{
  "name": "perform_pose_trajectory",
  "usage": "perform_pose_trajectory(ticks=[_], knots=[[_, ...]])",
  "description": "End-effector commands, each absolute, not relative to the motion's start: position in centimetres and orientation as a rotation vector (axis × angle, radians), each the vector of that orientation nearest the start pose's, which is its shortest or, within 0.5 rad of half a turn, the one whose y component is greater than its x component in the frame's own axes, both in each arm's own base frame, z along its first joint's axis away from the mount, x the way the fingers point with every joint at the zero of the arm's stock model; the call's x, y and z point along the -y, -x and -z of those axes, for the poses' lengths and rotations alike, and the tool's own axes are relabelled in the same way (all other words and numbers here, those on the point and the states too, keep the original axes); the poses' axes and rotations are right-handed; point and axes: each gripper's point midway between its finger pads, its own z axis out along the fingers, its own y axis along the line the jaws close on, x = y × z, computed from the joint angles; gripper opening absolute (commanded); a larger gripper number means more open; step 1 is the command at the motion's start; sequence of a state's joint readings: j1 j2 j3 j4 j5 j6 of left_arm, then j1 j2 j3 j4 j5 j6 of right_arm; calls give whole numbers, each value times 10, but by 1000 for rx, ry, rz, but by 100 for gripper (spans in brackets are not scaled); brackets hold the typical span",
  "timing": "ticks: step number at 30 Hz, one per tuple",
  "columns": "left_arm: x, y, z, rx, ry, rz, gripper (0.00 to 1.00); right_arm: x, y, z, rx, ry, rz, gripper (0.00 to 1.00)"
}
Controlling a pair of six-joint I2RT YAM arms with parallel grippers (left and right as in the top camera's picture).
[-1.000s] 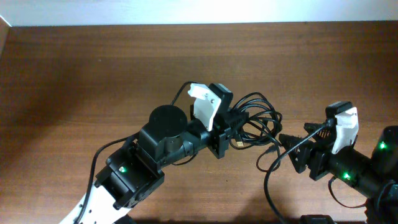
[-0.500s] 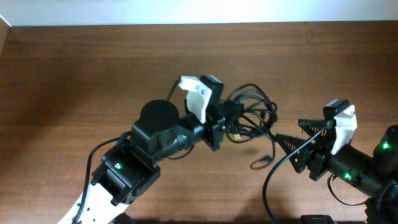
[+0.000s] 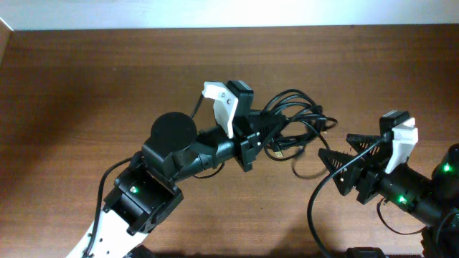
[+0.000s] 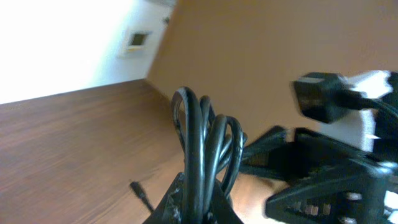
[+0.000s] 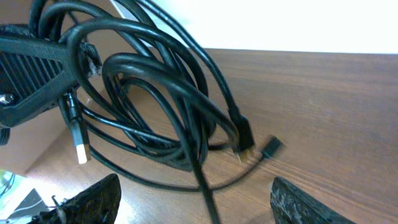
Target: Untangle cables
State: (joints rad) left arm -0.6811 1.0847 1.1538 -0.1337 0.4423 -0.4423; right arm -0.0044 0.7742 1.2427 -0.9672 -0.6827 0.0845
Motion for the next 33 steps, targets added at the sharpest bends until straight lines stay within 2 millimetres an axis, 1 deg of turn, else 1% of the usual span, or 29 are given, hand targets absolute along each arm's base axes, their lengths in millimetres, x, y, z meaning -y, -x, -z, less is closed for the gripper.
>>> perform_pose_trajectory(ticks=[1,3,7,11,15,18,20,21,22,24,25,26,29,31,33], knots=[[295,-213,-427,-1601,-689,1323,0,-114,-201,-373,-1955,398,-780,76],[296,-208,-430,-1583,-712,1341,0,-116,-201,-374,-1950,407,-793,77],[296,-208,-431,-1573,-714,1342,0,-130,-195,-381,-1912,480,-905,78],[297,-206,-434,-1558,-726,1352,0,-135,-198,-381,-1914,505,-967,78],[298,-207,-431,-1570,-727,1353,0,-141,-202,-381,-1909,534,-1036,78],[301,-210,-426,-1585,-728,1354,0,-147,-199,-386,-1878,574,-1090,78],[303,-213,-422,-1598,-727,1353,0,-147,-199,-386,-1872,583,-1085,77],[305,-215,-420,-1605,-727,1353,0,-147,-199,-386,-1865,595,-1076,72],[306,-216,-418,-1611,-726,1353,0,-147,-200,-386,-1866,595,-1069,62],[307,-218,-416,-1617,-725,1352,0,-145,-202,-384,-1875,582,-1048,47],[307,-218,-416,-1617,-725,1353,0,-142,-205,-382,-1886,566,-1024,41],[306,-218,-417,-1616,-725,1353,0,-139,-209,-380,-1899,547,-993,37],[306,-218,-417,-1617,-725,1353,0,-134,-215,-377,-1918,518,-947,36],[306,-218,-417,-1617,-725,1352,0,-134,-215,-376,-1921,514,-941,23],[306,-218,-416,-1620,-724,1351,0,-134,-215,-376,-1921,514,-940,20]])
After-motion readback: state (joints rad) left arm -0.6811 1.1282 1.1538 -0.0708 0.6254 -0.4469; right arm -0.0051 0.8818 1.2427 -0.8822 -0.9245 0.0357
